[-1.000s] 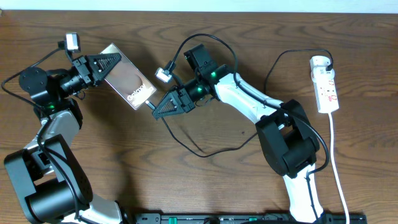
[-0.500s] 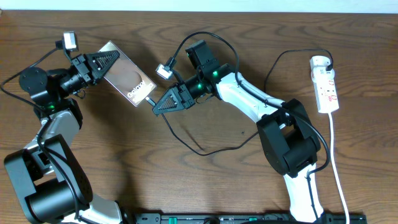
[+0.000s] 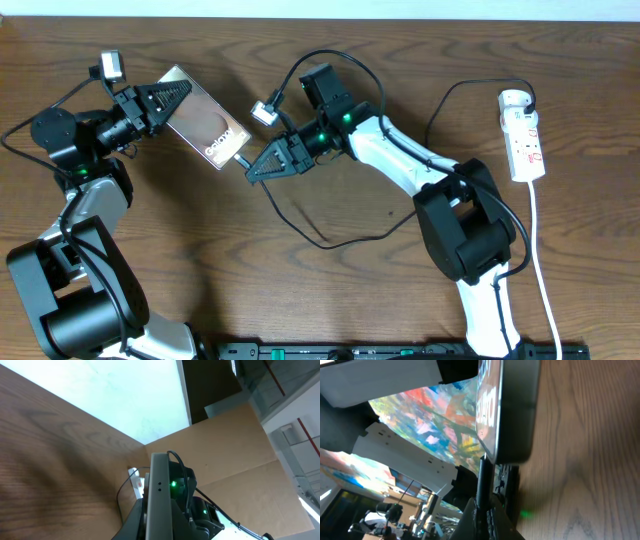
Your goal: Plug charger to phone and switch on socket
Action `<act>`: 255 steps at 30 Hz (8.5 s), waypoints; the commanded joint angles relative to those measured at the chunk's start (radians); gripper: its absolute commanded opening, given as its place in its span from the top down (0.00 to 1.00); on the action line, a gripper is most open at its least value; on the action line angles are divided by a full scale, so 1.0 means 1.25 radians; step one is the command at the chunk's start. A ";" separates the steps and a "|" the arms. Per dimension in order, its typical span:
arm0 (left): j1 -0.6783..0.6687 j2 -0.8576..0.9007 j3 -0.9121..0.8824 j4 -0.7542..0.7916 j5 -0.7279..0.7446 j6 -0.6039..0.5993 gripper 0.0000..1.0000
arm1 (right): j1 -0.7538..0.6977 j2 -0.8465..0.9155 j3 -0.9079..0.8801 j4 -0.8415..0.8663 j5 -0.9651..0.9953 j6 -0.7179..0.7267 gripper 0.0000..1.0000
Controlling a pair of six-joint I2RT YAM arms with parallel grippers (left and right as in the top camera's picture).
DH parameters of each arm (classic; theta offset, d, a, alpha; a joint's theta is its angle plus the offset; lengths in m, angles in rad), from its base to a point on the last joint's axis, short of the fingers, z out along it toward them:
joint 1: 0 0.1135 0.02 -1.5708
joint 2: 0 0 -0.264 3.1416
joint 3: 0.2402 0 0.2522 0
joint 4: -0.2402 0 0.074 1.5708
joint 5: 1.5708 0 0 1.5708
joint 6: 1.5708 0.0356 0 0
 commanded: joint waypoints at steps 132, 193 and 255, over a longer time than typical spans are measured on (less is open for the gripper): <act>-0.008 -0.013 0.010 0.045 0.021 -0.164 0.93 | -0.017 -0.006 0.008 0.292 -0.004 0.349 0.99; 0.029 -0.013 0.026 0.090 -0.052 -0.170 0.93 | 0.026 -0.034 0.008 0.429 -0.012 0.464 0.99; 0.000 -0.013 0.026 0.090 -0.043 -0.182 0.93 | -0.001 -0.034 0.008 0.429 -0.013 0.460 0.99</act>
